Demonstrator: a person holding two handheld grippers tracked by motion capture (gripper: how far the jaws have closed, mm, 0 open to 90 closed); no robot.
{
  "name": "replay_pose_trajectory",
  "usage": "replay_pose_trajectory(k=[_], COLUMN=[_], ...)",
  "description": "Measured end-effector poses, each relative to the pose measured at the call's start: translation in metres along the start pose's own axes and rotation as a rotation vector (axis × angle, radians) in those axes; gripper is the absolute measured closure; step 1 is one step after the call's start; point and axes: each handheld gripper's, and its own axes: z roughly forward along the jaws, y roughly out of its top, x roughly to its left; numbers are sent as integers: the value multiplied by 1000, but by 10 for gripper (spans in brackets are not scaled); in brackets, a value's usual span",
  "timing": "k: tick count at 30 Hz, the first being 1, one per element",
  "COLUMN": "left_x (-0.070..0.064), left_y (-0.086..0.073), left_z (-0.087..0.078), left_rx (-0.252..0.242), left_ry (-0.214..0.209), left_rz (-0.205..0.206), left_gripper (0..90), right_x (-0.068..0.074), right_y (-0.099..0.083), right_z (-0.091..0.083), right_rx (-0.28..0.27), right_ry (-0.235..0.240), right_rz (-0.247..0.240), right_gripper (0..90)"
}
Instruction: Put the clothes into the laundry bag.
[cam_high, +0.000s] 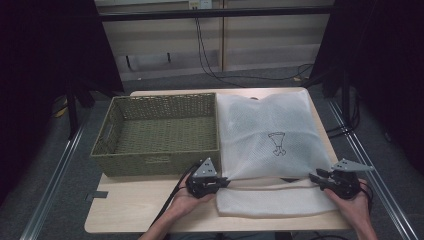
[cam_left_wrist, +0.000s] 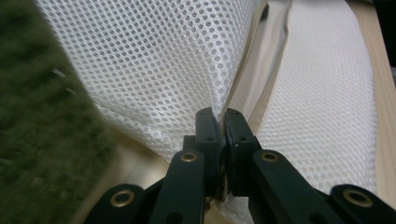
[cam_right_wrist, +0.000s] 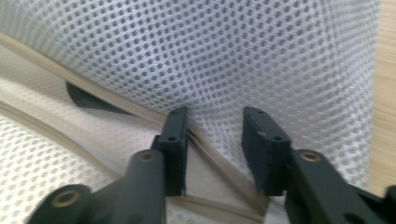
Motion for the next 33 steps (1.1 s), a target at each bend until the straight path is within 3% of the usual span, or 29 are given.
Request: replay_pose_trajectory(k=[2, 5, 8, 10, 12, 15, 19, 24, 30, 33], left_x=[-4, -5, -5, -4, -3, -1, 2, 7, 13, 13], left_y=[-3, 0, 1, 1, 0, 0, 0, -12, -35, -46], left_z=[5, 8, 10, 9, 3, -9, -30, -61, -102, -119], left_rx=[36, 62, 53, 23, -15, -76, -128, -164, -212, -229], left_ry=[2, -19, -24, -43, -45, -36, 6, 76, 212, 258], left_rz=[26, 26, 24, 3, -11, -38, -59, -84, -103, -109], left_gripper=[856, 843, 796, 756, 685, 620, 514, 379, 247, 200], right_x=[-3, -7, -11, -9, -8, -4, 8, 24, 44, 53], right_y=[-1, 0, 2, 3, 2, 5, 15, 21, 20, 17], right_z=[-1, 0, 2, 2, 0, -10, -26, -42, -52, -54], right_rx=[0, -2, 0, -2, -22, -99, -184, -280, -321, -334], right_ry=[1, -6, -25, -39, -19, 11, 32, 51, 77, 91], right_rz=[-2, 2, 5, 7, 20, 36, 38, 60, 62, 65], right_gripper=[664, 687, 696, 679, 620, 571, 519, 447, 381, 356])
